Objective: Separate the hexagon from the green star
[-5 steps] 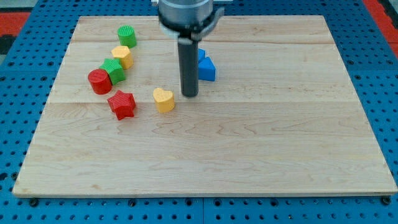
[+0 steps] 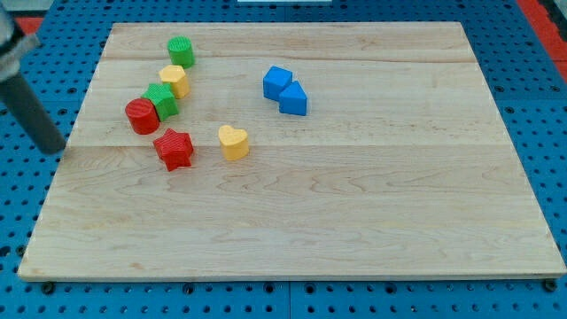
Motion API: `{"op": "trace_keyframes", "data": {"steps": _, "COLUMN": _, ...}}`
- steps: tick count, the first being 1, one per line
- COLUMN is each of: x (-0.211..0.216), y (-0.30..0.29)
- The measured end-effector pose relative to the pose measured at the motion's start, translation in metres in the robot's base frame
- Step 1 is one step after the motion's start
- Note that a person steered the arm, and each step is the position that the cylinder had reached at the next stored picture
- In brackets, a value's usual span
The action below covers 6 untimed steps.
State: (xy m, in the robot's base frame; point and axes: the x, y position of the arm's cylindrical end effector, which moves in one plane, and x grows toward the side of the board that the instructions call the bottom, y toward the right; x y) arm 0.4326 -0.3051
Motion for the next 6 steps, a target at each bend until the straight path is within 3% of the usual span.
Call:
{"op": "trace_keyframes", "data": {"steps": 2, "x": -0.128, "y": 0.042}}
{"op": "trace_keyframes", "data": {"steps": 3, "x": -0.140, "y": 0.139}}
{"op": "trace_keyframes", "data": {"steps": 5, "x": -0.021, "y": 0.165}}
{"op": "trace_keyframes", "data": {"steps": 6, "x": -0.027, "y": 0.174}}
